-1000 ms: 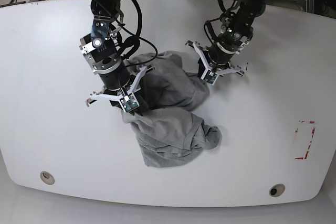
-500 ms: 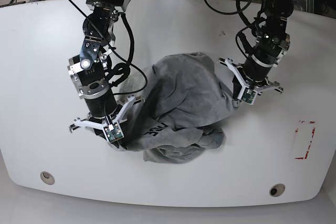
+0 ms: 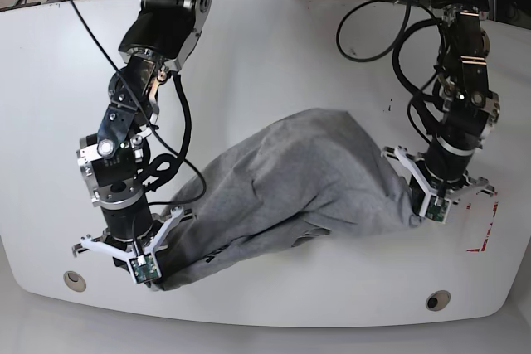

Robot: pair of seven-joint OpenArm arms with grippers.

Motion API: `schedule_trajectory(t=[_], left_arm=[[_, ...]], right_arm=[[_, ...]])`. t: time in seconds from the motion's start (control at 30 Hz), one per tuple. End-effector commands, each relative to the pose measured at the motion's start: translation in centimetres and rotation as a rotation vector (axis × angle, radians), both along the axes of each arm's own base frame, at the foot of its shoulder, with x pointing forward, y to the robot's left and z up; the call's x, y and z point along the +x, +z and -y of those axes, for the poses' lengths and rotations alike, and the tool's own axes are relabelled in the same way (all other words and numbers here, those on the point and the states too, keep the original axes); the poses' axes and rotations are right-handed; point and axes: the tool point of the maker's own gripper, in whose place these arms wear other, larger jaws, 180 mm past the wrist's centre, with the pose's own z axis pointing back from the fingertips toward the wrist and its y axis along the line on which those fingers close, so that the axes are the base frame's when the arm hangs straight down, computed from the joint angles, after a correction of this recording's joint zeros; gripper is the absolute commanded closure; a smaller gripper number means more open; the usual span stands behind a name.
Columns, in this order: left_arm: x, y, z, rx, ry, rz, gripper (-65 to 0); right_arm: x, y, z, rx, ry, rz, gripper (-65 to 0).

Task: Layout the t-shirt on the table in an organized manner, then fold the t-shirt properly
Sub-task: 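Lift the shirt with both grippers and spread it apart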

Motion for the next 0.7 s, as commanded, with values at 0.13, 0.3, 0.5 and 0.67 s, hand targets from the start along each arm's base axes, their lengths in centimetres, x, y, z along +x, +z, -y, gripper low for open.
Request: schedule_trajectory(t=[0.13,0.3,0.5,0.67], left_arm=[[3.2,8.6,-0.7,0.025,0.023,0.182,0.0],[4.6,14.2,-0.9,0.021,0.045,0.285,0.0],[5.0,20.2,-2.7,-0.004,0.121,0.367,0.0],[4.8,21.6,-4.3,-0.025,0.173,0.376,0.0]], right_arm=[[1.4,6.4,-0.2,0.008,0.004,0.148,-0.6],[2.0,10.0,1.1,-0.025,-0.033,0.200,-0.6],[2.1,13.6,2.6,-0.049,-0.081,0.242,-0.6],[1.8,13.6,4.3,-0.043,-0.128,0.232,-0.6]])
